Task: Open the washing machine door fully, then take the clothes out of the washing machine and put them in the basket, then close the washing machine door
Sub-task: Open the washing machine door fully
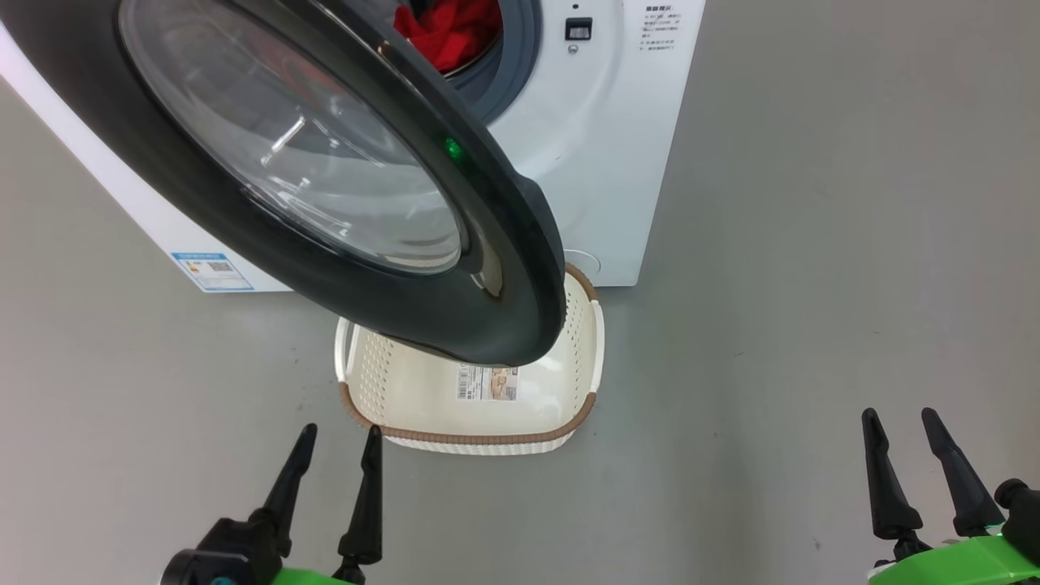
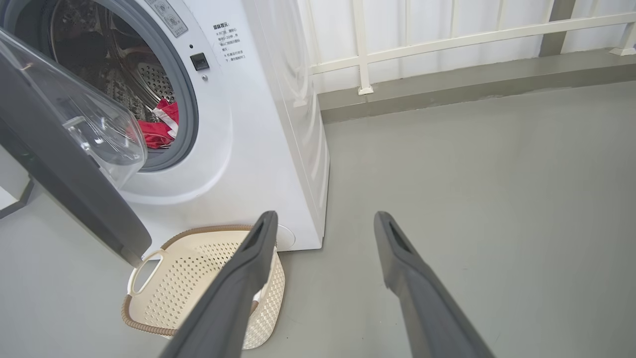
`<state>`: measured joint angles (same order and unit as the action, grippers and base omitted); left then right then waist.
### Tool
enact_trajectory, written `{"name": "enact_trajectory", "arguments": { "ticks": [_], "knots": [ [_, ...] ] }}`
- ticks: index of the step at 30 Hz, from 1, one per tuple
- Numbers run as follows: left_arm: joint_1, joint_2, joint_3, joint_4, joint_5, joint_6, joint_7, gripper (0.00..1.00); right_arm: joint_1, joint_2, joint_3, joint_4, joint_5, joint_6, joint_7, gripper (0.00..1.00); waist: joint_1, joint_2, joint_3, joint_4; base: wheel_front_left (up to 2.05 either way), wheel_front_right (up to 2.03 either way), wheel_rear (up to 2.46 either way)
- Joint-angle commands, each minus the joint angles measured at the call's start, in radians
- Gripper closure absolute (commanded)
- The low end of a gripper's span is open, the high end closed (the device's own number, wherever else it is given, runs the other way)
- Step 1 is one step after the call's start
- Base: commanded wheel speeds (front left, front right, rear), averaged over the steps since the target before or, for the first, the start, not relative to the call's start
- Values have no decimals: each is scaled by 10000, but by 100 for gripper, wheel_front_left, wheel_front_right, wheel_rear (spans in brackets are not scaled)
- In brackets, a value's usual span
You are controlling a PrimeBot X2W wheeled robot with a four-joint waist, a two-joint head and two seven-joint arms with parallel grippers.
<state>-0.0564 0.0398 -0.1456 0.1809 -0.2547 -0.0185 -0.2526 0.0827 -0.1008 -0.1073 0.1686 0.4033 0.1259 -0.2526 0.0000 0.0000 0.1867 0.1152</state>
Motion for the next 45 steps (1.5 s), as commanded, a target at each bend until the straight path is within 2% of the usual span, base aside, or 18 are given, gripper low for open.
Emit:
{"name": "enact_trajectory", "arguments": {
  "ticks": [1, 5, 6, 7, 8, 20, 28, 29, 31, 34, 37, 45],
  "knots": [
    [-34, 104, 273, -243, 68, 5, -92, 0, -170, -190, 305, -246, -87, 48, -91, 0, 0, 0, 11, 14, 0, 0, 0],
    [-62, 104, 244, -250, 62, 17, -92, 0, -291, -189, 533, -227, 232, 48, -91, 0, 0, 0, 38, 68, 0, 0, 0],
    [-66, 104, 238, -250, 60, 22, -92, 0, -348, -164, 602, -231, 428, 48, -91, 15, 0, 0, 44, 82, 0, 0, 0],
    [-69, 104, 232, -249, 56, 26, -92, 0, -431, -149, 682, -251, 654, 48, -91, 69, 0, 0, 50, 94, 0, 0, 0],
    [-74, 104, 225, -248, 49, 31, -92, 0, -521, -168, 816, -284, 868, 48, -91, 100, 0, 0, 57, 108, 0, 0, 0],
    [-226, 104, -13, -267, -133, 108, -92, 0, -2790, -748, 2456, -459, 4198, 48, -91, 100, 0, 0, 301, 472, 0, 0, 0],
    [-374, 104, -245, -242, -295, 155, -92, 0, -4947, -1619, 4373, -561, 8163, 48, -83, 100, 0, 0, 562, 791, 0, 0, 0],
    [-374, 104, -245, -242, -295, 155, -92, 0, -4947, -1619, 4373, -561, 8163, 48, -83, 100, 0, 0, 562, 791, 0, 0, 0],
    [-412, 104, -293, -264, -340, 184, -92, 0, -5488, -1917, 4815, -740, 9107, 48, 32, 100, 0, 0, 664, 862, 0, 0, 0],
    [-488, 104, -352, -297, -397, 213, -92, 0, -6194, -2258, 5339, -1009, 10307, 48, 568, 100, 0, 0, 804, 962, 0, 0, 0],
    [-573, 104, -407, -303, -443, 230, -92, 0, -6731, -2391, 5549, -1085, 11544, 48, 1588, 100, 0, 0, 905, 1057, 0, 0, 0],
    [-743, 104, -592, -287, -592, 272, -92, 0, -7625, -2417, 5198, 49, 13874, 48, 5652, 100, 0, 0, 1143, 1294, 0, 0, 0]
  ]
}}
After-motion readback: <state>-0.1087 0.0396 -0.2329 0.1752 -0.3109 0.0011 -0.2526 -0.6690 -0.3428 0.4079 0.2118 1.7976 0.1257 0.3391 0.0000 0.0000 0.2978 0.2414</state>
